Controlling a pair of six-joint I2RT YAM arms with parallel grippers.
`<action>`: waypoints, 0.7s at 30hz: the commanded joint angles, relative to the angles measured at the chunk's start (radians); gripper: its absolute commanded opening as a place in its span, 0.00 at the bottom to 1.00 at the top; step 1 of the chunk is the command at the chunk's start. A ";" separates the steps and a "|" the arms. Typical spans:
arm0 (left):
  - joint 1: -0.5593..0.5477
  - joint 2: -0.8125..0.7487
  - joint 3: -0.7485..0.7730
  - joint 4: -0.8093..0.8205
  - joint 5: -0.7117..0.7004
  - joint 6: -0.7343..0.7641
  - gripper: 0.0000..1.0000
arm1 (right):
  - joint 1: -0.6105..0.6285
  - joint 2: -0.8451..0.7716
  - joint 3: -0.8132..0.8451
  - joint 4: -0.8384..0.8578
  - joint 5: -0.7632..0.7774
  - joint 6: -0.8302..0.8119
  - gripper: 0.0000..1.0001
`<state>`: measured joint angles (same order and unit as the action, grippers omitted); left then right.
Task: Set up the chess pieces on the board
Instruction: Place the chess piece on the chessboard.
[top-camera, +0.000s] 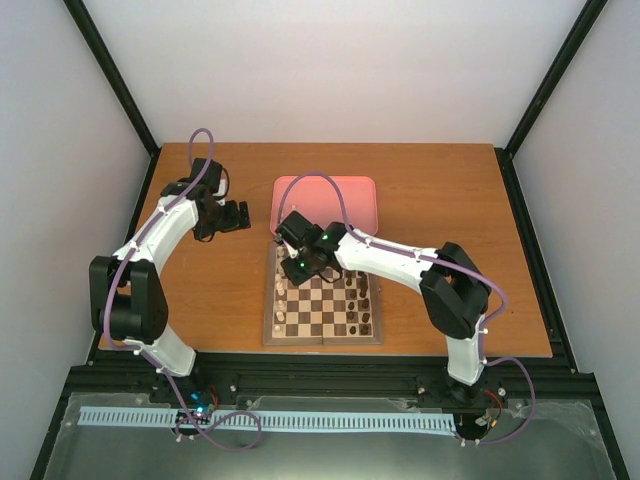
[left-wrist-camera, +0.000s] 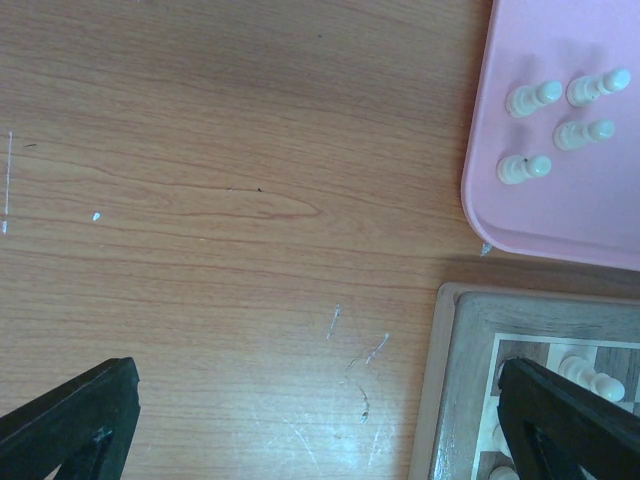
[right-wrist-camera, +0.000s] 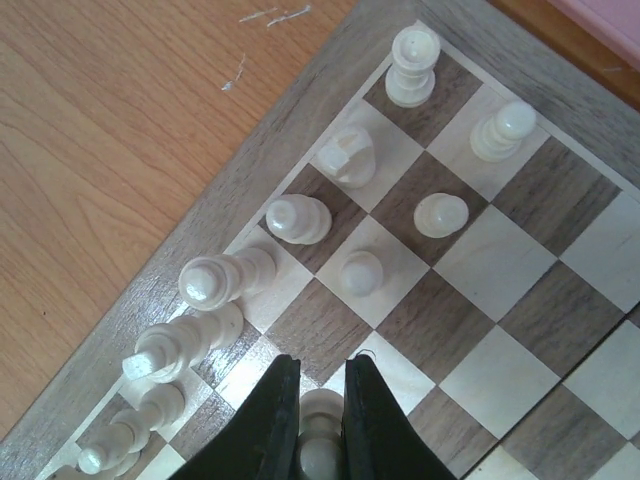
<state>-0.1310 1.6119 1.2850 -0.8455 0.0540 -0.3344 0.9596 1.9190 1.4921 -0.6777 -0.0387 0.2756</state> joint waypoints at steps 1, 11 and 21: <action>-0.004 -0.028 0.011 0.008 -0.008 0.014 1.00 | 0.018 0.029 0.024 0.029 -0.005 -0.015 0.03; -0.004 -0.027 0.001 0.012 -0.005 0.014 1.00 | 0.028 0.078 0.043 0.031 -0.023 -0.026 0.03; -0.004 -0.028 -0.003 0.011 -0.011 0.016 1.00 | 0.030 0.123 0.069 0.027 -0.017 -0.040 0.03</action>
<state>-0.1310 1.6115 1.2785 -0.8448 0.0521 -0.3344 0.9787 2.0205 1.5303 -0.6559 -0.0616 0.2501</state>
